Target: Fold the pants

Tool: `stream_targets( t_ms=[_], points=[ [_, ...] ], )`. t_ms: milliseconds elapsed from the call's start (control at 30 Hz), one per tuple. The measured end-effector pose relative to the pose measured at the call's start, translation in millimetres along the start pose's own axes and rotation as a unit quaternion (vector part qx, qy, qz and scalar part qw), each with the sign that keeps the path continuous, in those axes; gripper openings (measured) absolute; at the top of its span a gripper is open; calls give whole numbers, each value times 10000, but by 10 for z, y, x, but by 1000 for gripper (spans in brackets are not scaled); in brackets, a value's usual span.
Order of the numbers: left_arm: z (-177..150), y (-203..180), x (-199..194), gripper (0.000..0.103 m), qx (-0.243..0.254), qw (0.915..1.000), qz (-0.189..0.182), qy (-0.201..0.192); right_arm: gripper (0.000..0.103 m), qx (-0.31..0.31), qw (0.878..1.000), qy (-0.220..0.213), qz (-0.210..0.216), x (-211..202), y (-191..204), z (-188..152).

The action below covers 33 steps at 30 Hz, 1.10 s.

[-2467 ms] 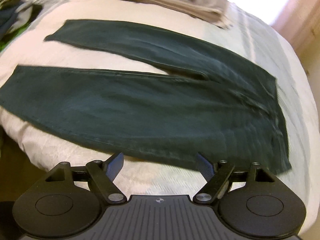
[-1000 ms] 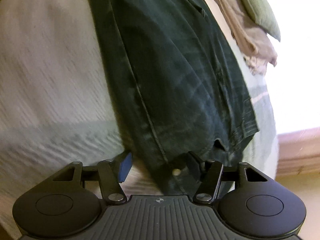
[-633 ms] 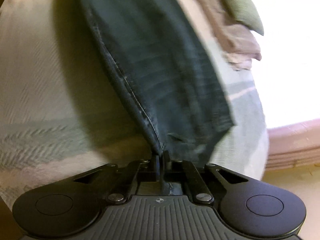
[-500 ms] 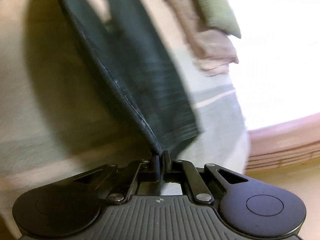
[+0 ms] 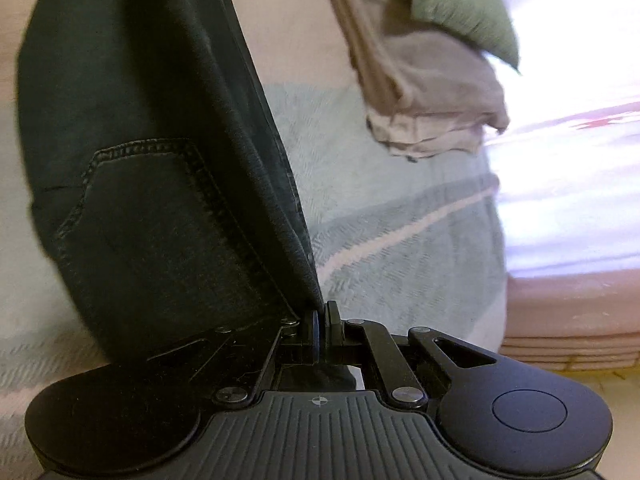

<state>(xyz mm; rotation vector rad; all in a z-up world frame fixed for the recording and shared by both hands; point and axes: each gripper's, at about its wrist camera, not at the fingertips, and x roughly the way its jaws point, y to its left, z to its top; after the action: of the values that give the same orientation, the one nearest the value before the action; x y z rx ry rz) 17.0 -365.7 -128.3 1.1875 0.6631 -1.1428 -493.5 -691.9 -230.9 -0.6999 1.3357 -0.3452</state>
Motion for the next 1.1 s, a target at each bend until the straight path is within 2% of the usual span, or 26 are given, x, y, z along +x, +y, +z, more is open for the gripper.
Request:
stream_targets(
  t_ms=[167,300,467,567,600,633,700,767,833,933,1000,1100],
  points=[
    [211,221,654,2,17,9996,-216,169,0,-69,9994,216,265,475,-170,190],
    [403,263,1107,2,68,9995,-160,263,0,14,9986,299,437,689,-150,203],
    [703,208,1611,2,-9,9993,73,353,0,168,9972,339,646,1166,-174,172],
    [814,73,1950,12,173,9972,392,618,0,361,9960,316,749,1454,-165,148],
    [824,26,2032,15,243,9958,476,742,7,485,9954,295,766,1527,-172,144],
    [832,-16,2096,16,303,9944,558,845,20,667,9949,275,703,1585,-199,143],
    [836,-87,2144,20,367,9919,776,931,36,1348,9899,159,407,1566,-290,76],
    [837,-122,2108,20,403,9908,887,941,37,2243,9742,14,245,1457,-460,-90],
    [857,-136,2018,22,386,9901,994,911,37,2870,9579,-2,39,1309,-568,-286],
    [903,-97,1874,28,213,9899,1143,805,37,3857,9223,136,-189,989,-620,-692],
    [924,-113,1746,28,66,9904,1154,754,37,4706,8819,253,-76,787,-575,-1030],
    [922,-167,1584,29,-70,9913,1122,685,37,5701,8201,273,398,575,-371,-1404]
  ],
)
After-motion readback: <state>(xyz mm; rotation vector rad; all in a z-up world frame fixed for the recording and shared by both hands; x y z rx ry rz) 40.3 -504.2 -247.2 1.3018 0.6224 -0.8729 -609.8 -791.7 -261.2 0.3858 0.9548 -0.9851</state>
